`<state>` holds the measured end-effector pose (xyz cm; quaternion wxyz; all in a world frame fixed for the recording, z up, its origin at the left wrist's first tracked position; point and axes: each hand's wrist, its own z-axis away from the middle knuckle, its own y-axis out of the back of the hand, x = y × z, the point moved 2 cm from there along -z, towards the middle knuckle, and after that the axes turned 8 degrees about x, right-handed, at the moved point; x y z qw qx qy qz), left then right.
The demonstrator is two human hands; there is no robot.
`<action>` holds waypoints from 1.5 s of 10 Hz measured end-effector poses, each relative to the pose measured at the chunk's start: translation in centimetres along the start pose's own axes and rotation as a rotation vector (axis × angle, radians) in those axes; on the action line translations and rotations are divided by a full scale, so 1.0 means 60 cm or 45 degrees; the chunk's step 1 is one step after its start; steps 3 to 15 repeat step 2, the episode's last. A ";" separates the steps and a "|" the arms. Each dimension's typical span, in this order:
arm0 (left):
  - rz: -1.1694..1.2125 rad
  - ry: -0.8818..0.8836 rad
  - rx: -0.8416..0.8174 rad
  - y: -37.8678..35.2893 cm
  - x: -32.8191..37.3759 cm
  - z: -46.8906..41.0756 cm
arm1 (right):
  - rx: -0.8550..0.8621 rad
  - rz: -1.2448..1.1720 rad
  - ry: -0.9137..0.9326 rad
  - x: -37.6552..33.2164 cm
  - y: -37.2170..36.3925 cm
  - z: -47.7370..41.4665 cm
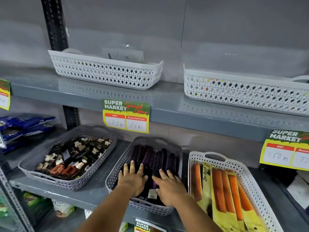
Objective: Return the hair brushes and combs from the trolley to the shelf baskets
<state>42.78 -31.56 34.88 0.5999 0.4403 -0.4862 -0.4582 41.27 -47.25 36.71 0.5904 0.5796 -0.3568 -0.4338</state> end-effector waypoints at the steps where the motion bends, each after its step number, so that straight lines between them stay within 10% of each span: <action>1: 0.037 -0.091 0.225 0.021 0.004 0.001 | 0.208 -0.108 -0.015 0.005 0.017 0.021; 15: 0.075 -0.209 0.369 0.038 0.010 0.016 | 0.389 -0.163 -0.043 0.008 0.032 0.047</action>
